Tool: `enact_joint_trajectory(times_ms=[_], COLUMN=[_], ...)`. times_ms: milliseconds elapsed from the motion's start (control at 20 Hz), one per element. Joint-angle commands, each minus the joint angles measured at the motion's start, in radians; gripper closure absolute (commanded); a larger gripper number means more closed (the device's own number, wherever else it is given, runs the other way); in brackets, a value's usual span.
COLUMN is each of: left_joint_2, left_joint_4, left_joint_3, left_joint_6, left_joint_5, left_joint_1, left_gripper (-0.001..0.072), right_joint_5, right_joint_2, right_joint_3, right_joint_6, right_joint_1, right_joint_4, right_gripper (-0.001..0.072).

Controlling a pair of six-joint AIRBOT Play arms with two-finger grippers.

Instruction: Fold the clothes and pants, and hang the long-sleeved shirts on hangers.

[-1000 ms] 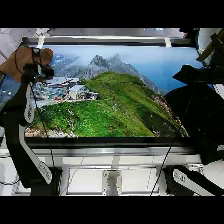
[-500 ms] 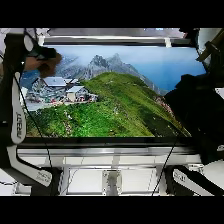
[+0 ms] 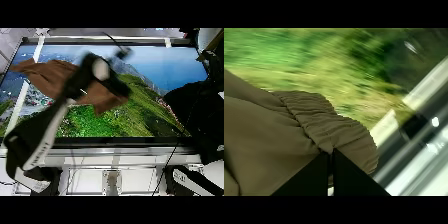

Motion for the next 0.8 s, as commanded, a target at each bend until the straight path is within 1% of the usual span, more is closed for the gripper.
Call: enact_joint_trajectory(times_ms=[0,100,150,200,250,300,350,400,500,600,650,700,750], left_joint_2=[-0.119,-0.154,-0.150,-0.137,-0.110,-0.073,-0.032,0.016,0.103,0.183,0.225,0.264,0.296], left_joint_4=[-0.029,-0.011,0.023,0.080,0.168,0.261,0.348,0.443,0.589,0.599,0.578,0.567,0.562], left_joint_3=[-0.027,-0.027,-0.026,-0.024,-0.024,-0.024,-0.024,-0.024,-0.026,-0.055,-0.098,-0.159,-0.229], left_joint_6=[-0.007,-0.006,-0.006,-0.007,-0.012,-0.039,-0.057,-0.056,-0.056,-0.056,-0.056,-0.056,-0.057], left_joint_5=[0.130,0.223,0.236,0.233,0.216,0.180,0.124,0.051,-0.075,-0.125,-0.123,-0.119,-0.101], left_joint_1=[-0.253,-0.328,-0.339,-0.336,-0.318,-0.285,-0.245,-0.191,-0.050,0.142,0.243,0.352,0.464], left_gripper=[0.0699,0.0699,0.0699,0.0606,0.0238,-0.0013,-0.0004,-0.0004,-0.0003,-0.0004,-0.0004,-0.0004,-0.0004], right_joint_5=[-0.023,-0.028,-0.029,-0.031,-0.033,-0.034,-0.034,-0.034,-0.029,-0.028,-0.030,-0.032,-0.032], right_joint_2=[-0.001,-0.001,-0.001,-0.001,-0.001,-0.001,-0.001,-0.001,-0.001,-0.001,-0.001,-0.001,-0.001], right_joint_3=[0.001,0.001,0.001,0.001,0.001,0.001,0.001,0.001,0.001,0.000,0.000,0.000,0.000], right_joint_6=[-0.003,-0.003,-0.003,-0.003,-0.003,-0.003,-0.003,-0.003,-0.002,-0.002,-0.002,-0.002,-0.002], right_joint_1=[0.000,0.000,0.000,0.000,0.000,0.000,0.000,0.000,0.000,0.000,0.000,0.000,0.000], right_joint_4=[-0.010,-0.007,-0.007,-0.007,-0.007,-0.007,-0.008,-0.007,-0.005,0.010,0.019,0.027,0.040], right_gripper=[0.0578,0.0577,0.0576,0.0576,0.0576,0.0576,0.0576,0.0576,0.0576,0.0569,0.0525,0.0408,0.0356])
